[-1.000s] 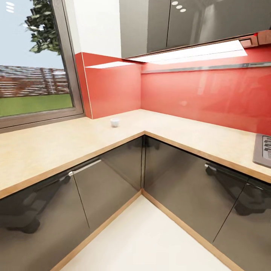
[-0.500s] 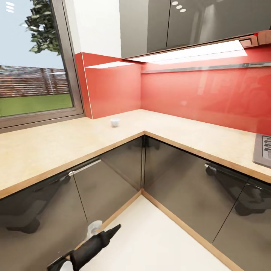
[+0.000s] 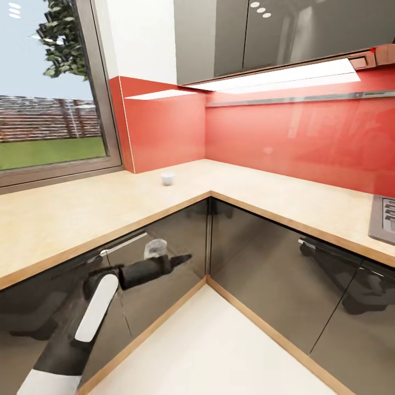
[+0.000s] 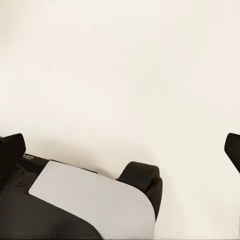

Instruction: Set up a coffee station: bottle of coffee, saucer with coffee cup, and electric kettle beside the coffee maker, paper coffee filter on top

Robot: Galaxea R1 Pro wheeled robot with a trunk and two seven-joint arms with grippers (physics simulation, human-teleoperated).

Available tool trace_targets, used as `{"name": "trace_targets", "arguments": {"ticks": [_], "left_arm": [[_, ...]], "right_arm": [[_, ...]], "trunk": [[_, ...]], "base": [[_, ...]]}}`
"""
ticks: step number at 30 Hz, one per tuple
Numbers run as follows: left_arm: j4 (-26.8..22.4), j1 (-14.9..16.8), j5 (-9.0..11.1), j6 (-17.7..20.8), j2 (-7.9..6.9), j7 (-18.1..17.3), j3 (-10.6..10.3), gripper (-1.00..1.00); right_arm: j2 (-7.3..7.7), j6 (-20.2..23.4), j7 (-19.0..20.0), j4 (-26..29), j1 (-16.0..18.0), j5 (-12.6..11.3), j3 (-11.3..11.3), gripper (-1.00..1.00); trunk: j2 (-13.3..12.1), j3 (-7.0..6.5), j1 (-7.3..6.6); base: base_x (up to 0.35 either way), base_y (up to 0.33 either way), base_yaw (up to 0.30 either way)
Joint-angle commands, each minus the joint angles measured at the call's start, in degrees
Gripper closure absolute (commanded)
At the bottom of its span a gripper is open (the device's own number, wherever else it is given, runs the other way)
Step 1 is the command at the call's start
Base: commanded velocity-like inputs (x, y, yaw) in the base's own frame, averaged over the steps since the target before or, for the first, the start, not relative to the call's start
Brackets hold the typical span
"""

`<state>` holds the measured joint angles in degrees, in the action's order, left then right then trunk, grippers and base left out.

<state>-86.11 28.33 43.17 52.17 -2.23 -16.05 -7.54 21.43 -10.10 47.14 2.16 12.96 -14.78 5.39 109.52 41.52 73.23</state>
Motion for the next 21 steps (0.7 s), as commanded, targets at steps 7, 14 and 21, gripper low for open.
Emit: {"name": "trace_targets", "arguments": {"ticks": [7, 14, 21], "left_arm": [[4.5, 23.4, -0.7, 4.0, 0.11, 5.7, 0.2, -1.00], [21.8, 49.0, -4.7, 4.5, -0.77, 30.8, 0.4, -1.00], [22.9, 53.8, -5.4, 4.5, -1.00, 44.9, -5.1, -1.00]], "right_arm": [[-2.31, -0.3, -6.2, -1.6, 0.0, 13.3, 0.4, -1.00], [-3.24, -0.3, -9.1, -4.8, -2.1, 20.4, 0.4, -1.00], [-3.40, -0.3, -9.4, -5.2, -6.2, 22.2, 0.4, -1.00]], "trunk": [[0.0, 0.06, -0.01], [0.0, 0.06, -0.01], [0.0, 0.06, -0.01]], "base": [[0.000, 0.000, 0.000], [0.000, 0.000, 0.000], [0.000, 0.000, 0.000]]}}
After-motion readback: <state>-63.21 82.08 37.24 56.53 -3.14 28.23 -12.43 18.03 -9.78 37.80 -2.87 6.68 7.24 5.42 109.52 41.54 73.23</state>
